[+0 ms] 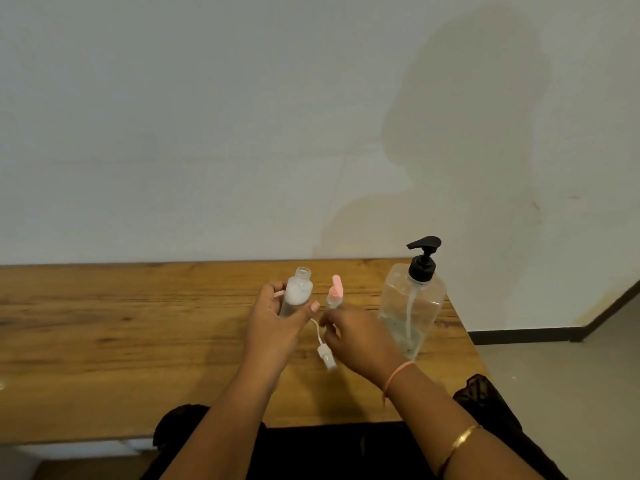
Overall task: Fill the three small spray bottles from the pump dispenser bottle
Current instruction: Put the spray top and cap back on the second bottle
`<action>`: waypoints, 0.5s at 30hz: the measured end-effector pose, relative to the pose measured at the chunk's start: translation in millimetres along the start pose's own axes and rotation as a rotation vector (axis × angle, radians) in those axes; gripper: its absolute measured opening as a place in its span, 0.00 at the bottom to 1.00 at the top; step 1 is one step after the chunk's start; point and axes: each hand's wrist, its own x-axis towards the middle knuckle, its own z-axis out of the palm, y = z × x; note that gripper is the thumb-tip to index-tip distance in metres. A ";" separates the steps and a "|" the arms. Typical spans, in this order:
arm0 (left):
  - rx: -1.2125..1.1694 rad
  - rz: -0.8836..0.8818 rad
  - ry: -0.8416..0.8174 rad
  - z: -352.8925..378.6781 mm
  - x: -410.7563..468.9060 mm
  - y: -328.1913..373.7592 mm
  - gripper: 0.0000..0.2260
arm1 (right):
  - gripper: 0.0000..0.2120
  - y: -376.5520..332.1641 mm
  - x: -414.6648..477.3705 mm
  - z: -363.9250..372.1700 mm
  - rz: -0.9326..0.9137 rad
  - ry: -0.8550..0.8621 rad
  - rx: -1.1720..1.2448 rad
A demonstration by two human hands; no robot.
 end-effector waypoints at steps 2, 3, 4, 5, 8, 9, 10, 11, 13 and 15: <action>0.022 -0.004 0.003 0.5 3.4 -2.0 0.18 | 0.14 0.0 1.8 15.0 0.031 -0.148 -0.035; 0.024 -0.005 0.003 0.7 4.7 -2.7 0.19 | 0.15 0.6 2.3 21.6 0.050 -0.210 -0.048; 0.026 -0.006 0.001 0.9 5.6 -3.4 0.19 | 0.16 1.7 2.8 28.0 0.065 -0.269 -0.068; 0.030 -0.004 -0.002 1.3 6.5 -4.0 0.19 | 0.17 2.8 3.0 33.1 0.076 -0.322 -0.102; 0.056 0.013 -0.007 1.5 7.7 -5.8 0.18 | 0.16 3.8 3.4 42.6 0.077 -0.384 -0.243; 0.064 0.018 -0.004 1.1 8.0 -6.6 0.18 | 0.15 3.0 3.7 44.3 0.080 -0.383 -0.259; 0.070 0.024 -0.002 0.8 8.2 -7.0 0.18 | 0.13 2.3 3.9 45.2 0.089 -0.377 -0.254; 0.075 0.030 -0.001 0.9 8.7 -7.6 0.19 | 0.11 1.0 4.2 44.4 0.104 -0.369 -0.226; 0.086 0.036 0.000 1.4 9.8 -8.6 0.19 | 0.11 -4.6 4.2 36.3 0.126 -0.319 -0.116; 0.083 0.047 0.006 1.7 10.8 -9.4 0.19 | 0.14 -12.3 1.0 18.7 0.139 -0.223 -0.001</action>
